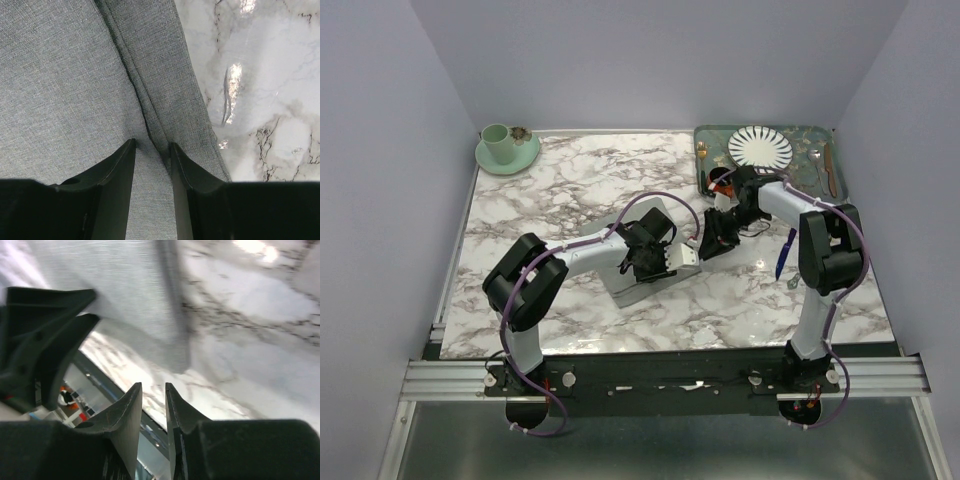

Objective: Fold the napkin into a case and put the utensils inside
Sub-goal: Smooth out the square-folded napkin at the center of the board.

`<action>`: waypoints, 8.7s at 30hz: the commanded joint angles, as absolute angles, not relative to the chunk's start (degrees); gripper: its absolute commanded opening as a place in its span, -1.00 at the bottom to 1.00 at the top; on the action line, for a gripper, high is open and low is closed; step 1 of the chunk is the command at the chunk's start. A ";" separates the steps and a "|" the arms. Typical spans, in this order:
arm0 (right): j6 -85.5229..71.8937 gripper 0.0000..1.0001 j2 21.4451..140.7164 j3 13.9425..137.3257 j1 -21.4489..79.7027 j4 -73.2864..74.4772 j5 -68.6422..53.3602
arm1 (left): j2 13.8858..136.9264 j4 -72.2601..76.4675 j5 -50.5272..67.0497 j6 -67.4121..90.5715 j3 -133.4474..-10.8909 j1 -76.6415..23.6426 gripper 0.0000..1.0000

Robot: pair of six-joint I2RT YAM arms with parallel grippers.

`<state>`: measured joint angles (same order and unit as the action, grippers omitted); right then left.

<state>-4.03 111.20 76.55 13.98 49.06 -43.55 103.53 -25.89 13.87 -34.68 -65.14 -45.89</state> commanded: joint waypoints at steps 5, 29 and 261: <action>-6.85 -0.35 113.90 72.95 14.76 45.71 -49.31 | 104.06 -25.75 14.33 -35.07 -64.60 -46.05 -0.19; -7.12 -0.46 117.33 71.63 14.77 45.18 -41.92 | 105.29 -25.40 13.80 -31.38 -68.64 -46.05 0.12; -41.91 1.00 122.78 89.49 27.16 7.04 -62.67 | 99.65 31.73 50.90 52.91 -42.53 -6.40 0.97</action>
<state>-37.17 129.43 97.12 25.19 15.66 -59.75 99.29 33.41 53.08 55.18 -37.95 -1.23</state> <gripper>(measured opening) 0.998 0.985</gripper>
